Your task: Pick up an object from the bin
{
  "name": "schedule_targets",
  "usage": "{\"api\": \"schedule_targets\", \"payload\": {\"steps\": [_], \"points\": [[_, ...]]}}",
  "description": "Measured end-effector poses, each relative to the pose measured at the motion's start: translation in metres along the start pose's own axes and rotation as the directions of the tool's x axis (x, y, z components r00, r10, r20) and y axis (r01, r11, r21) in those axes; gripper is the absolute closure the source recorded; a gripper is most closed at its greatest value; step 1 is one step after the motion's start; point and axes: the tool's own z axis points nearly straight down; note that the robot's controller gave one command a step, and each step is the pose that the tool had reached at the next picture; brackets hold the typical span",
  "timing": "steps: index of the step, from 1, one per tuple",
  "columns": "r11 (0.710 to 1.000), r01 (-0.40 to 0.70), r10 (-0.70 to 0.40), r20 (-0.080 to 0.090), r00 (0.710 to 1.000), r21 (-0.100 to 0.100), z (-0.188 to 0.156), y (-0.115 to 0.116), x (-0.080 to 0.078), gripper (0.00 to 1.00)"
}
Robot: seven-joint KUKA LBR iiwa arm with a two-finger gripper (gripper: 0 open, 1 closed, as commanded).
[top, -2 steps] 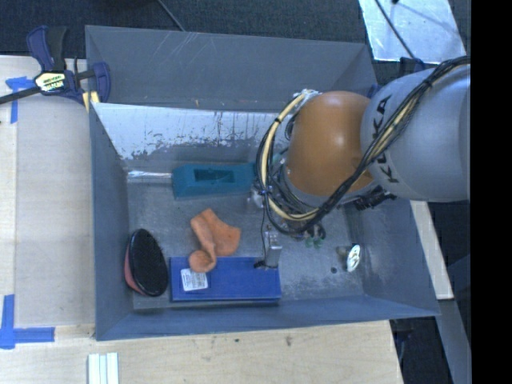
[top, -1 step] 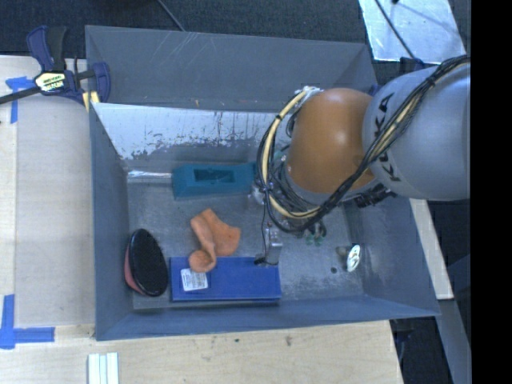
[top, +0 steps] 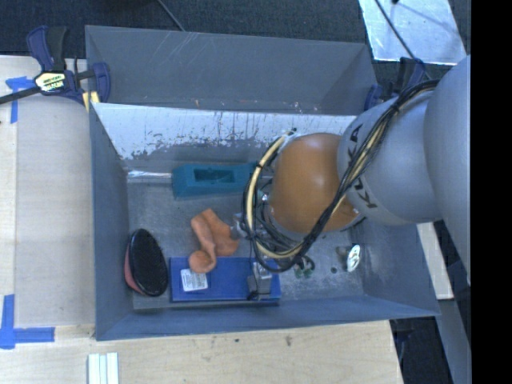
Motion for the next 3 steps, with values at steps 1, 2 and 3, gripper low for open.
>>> {"api": "schedule_targets", "payload": {"steps": [1,2,3], "points": [[0.983,-0.182,0.182,-0.006,0.983,0.001,-0.043,0.047,0.01,0.0],[1.0,0.006,-0.006,-0.003,1.0,-0.001,-0.042,0.061,0.009,0.0],[1.0,0.004,-0.004,0.004,1.0,-0.003,0.011,0.046,0.012,0.0]]}}
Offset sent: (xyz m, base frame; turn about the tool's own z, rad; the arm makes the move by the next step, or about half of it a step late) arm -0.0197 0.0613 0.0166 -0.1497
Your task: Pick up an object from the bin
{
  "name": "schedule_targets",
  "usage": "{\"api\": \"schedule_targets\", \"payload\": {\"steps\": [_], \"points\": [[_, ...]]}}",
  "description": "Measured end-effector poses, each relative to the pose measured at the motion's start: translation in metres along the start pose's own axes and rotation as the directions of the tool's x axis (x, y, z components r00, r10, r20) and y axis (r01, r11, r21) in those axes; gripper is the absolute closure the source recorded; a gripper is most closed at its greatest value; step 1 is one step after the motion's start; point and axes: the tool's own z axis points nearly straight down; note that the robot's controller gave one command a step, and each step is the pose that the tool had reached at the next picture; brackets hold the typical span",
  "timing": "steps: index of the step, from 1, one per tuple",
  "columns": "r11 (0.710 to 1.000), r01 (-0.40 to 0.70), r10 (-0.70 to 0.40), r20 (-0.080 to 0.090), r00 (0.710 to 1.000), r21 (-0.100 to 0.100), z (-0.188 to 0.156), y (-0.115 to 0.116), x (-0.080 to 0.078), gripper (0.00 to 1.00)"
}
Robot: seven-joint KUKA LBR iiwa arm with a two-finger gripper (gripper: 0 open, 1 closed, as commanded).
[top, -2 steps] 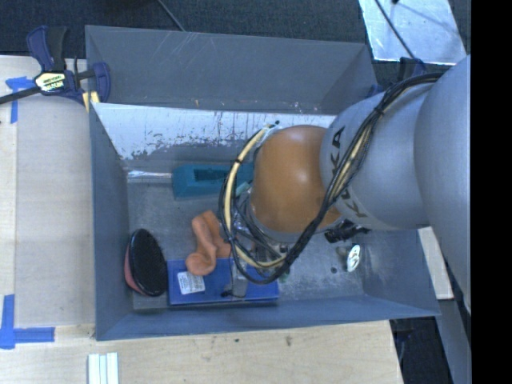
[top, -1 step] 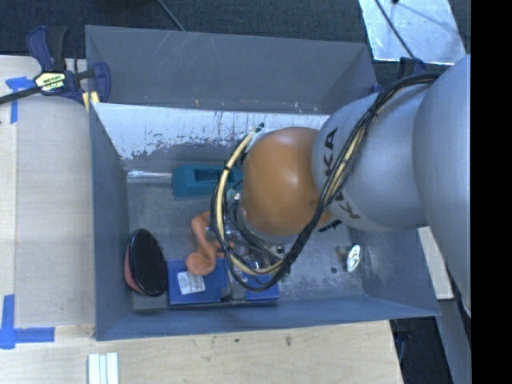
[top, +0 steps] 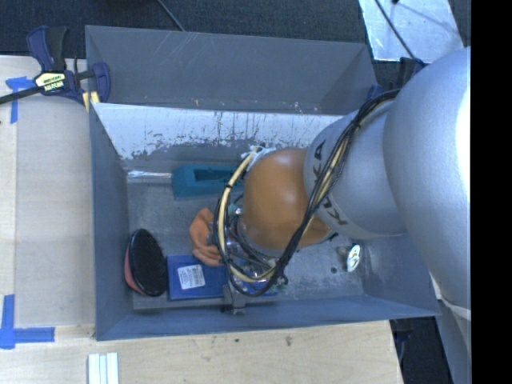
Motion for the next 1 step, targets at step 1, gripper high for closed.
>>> {"api": "schedule_targets", "payload": {"steps": [1], "points": [[0.993,0.115,-0.115,-0.004,0.993,0.003,-0.0021,0.0061,-0.002,1.0]]}}
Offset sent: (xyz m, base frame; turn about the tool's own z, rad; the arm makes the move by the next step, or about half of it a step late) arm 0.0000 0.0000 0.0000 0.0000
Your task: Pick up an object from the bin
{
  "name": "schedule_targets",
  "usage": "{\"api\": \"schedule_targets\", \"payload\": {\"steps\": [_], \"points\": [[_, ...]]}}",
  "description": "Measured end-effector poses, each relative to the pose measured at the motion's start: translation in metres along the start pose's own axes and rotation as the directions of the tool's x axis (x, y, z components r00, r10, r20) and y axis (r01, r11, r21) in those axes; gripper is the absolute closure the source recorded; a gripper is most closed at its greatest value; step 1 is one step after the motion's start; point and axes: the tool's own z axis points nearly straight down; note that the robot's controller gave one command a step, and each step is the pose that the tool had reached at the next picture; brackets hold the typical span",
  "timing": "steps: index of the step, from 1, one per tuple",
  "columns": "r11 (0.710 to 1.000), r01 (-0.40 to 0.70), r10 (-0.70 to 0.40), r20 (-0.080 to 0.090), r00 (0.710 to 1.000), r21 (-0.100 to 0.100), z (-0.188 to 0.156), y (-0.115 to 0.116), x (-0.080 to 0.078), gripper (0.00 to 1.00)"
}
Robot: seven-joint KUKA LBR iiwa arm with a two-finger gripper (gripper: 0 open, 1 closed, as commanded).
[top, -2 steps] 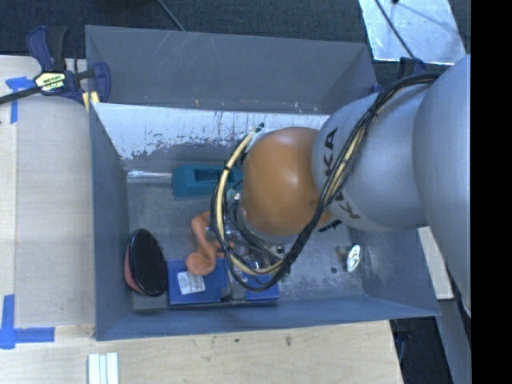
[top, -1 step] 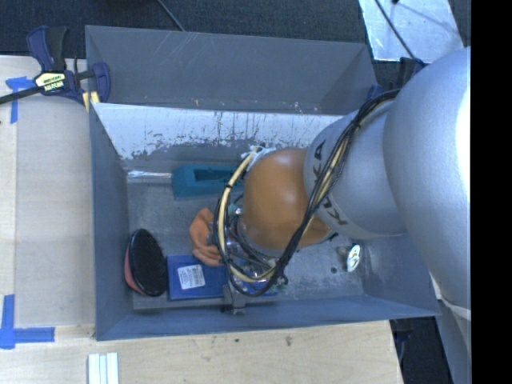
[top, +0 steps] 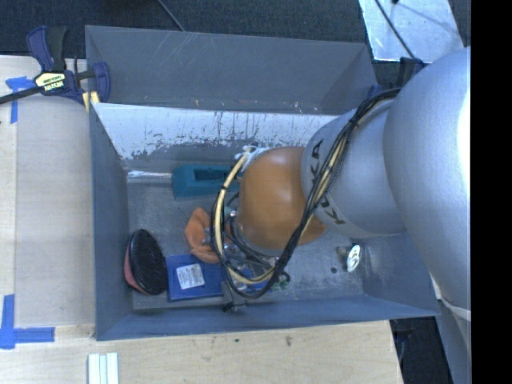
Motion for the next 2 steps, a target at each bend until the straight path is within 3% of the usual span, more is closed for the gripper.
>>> {"api": "schedule_targets", "payload": {"steps": [2], "points": [[1.0,-0.001,0.001,0.0,1.0,0.0,-0.0008,-0.0002,-0.0002,1.0]]}}
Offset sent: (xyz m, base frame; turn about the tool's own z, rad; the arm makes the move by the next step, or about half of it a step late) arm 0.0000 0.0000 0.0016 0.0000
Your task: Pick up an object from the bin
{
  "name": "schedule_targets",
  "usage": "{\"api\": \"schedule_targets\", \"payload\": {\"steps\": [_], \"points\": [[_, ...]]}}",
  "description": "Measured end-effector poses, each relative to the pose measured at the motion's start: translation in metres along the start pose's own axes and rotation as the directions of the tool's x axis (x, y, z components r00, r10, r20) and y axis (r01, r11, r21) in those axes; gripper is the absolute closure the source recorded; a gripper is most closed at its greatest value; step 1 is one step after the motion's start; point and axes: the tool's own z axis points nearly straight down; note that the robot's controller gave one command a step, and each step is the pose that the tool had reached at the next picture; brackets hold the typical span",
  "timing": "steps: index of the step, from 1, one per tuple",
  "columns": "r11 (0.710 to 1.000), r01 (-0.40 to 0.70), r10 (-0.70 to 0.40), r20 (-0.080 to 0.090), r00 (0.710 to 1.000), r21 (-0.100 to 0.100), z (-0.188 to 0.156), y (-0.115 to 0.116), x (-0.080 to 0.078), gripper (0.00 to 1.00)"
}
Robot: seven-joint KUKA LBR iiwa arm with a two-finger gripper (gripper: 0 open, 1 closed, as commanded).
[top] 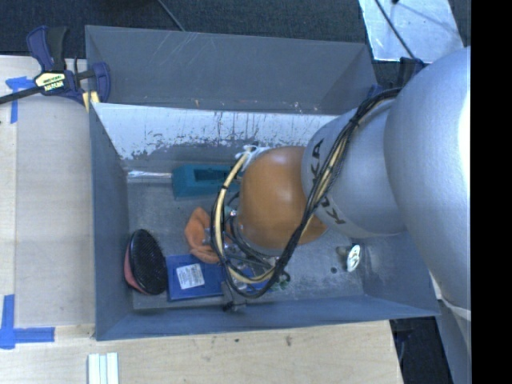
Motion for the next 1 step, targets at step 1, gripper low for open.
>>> {"api": "schedule_targets", "payload": {"steps": [1], "points": [[1.0,-0.002,0.002,-0.002,1.0,0.0,-0.008,-0.0002,0.0007,1.0]]}}
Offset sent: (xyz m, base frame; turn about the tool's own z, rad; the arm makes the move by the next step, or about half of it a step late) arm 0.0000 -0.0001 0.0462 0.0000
